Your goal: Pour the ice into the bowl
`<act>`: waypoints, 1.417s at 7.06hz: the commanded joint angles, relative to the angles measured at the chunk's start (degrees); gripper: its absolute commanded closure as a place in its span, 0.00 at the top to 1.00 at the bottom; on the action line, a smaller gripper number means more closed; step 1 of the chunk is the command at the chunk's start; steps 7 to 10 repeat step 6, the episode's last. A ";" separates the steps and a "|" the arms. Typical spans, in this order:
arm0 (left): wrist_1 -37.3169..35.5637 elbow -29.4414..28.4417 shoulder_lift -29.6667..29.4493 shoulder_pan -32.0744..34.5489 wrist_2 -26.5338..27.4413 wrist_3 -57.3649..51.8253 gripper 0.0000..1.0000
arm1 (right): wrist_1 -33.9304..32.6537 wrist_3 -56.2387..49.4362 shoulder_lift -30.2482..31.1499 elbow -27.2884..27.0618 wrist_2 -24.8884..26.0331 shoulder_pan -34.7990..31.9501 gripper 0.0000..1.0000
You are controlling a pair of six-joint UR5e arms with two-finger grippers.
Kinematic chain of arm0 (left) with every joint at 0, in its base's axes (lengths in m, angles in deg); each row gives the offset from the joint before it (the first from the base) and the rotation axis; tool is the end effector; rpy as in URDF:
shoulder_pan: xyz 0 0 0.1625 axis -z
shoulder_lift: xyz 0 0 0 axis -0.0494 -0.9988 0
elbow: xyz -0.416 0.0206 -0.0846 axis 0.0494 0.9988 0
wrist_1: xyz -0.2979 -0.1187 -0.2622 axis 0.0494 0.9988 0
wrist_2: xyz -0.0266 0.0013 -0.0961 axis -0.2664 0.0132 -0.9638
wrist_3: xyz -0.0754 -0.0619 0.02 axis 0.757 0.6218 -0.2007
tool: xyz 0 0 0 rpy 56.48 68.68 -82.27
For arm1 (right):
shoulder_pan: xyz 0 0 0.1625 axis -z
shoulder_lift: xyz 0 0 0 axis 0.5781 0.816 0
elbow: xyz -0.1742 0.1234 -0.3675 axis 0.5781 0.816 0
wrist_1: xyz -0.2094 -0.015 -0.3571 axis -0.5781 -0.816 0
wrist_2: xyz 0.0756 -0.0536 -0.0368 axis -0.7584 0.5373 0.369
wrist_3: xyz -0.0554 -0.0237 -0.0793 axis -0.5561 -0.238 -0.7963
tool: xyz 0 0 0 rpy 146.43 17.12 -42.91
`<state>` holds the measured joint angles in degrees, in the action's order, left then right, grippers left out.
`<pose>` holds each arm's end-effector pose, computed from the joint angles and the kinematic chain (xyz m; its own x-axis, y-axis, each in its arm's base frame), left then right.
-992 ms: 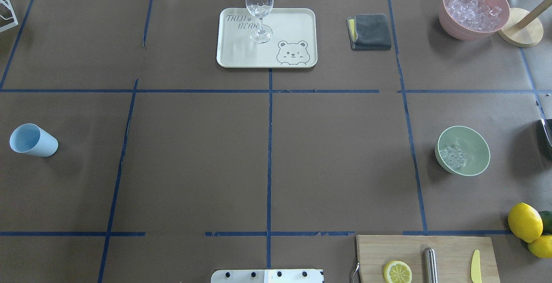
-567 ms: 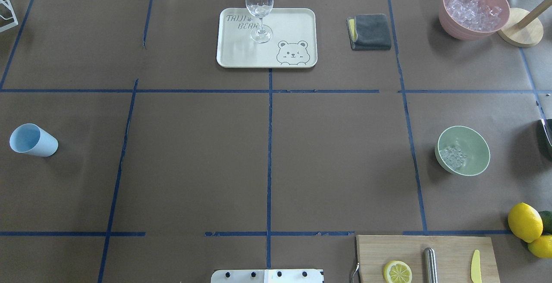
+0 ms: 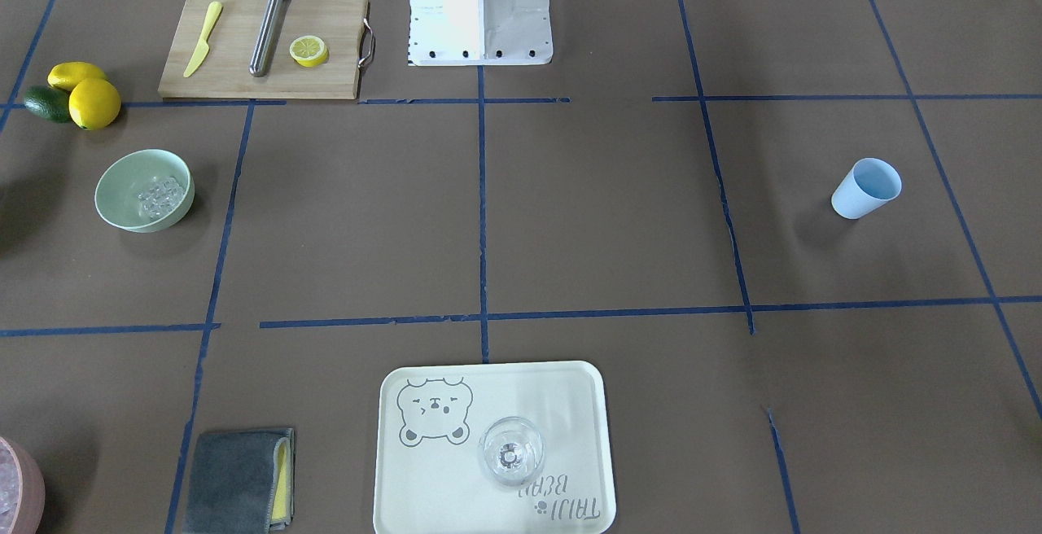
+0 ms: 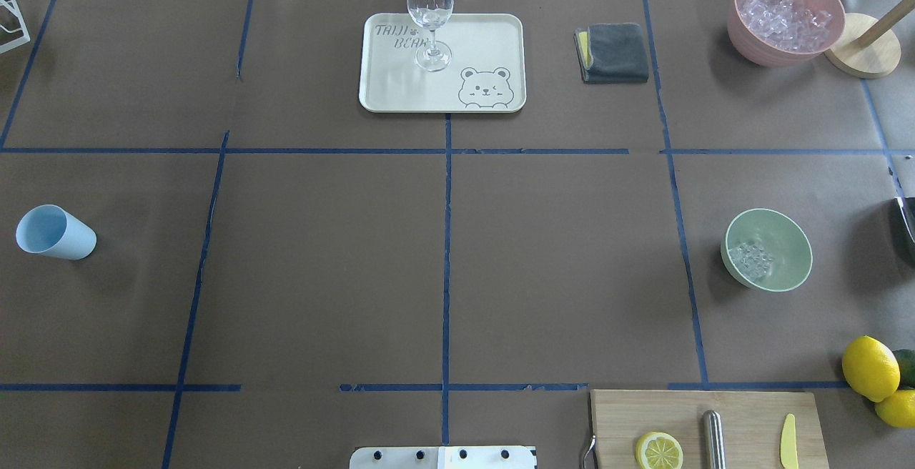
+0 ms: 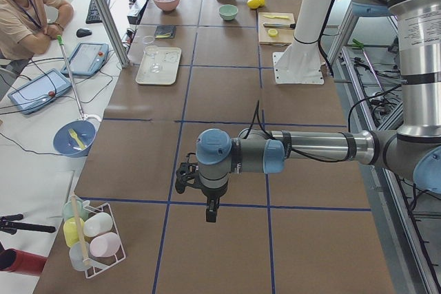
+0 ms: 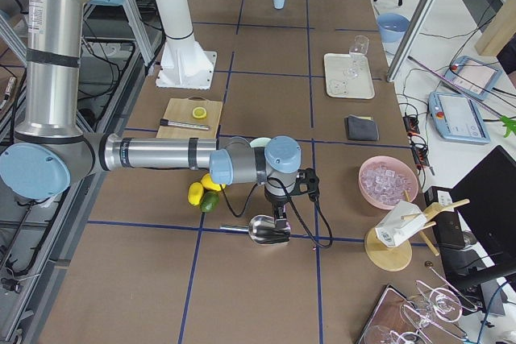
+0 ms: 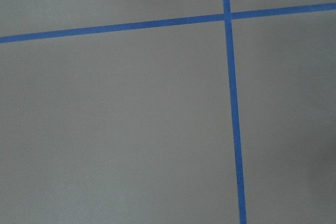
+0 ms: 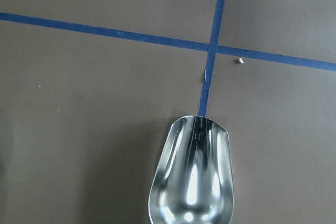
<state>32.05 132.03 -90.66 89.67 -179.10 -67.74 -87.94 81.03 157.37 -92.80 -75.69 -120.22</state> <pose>-0.0868 -0.4090 0.6505 0.7626 0.0753 -0.6425 -0.0376 0.9967 0.0722 0.0238 -0.4468 0.6373 0.7015 -0.1429 0.6982 0.0945 0.9897 0.1077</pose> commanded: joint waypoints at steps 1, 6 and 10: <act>0.00 -0.23 -0.27 -0.04 0.03 -0.06 1.00 | 0.00 0.14 -0.22 0.60 -0.27 0.09 1.00; -0.17 0.82 -0.36 -0.04 0.12 0.11 1.00 | 0.00 0.05 -1.01 2.01 -0.53 0.09 1.00; -0.17 0.82 -0.36 -0.04 0.12 0.11 1.00 | 0.00 0.05 -1.01 2.01 -0.53 0.09 1.00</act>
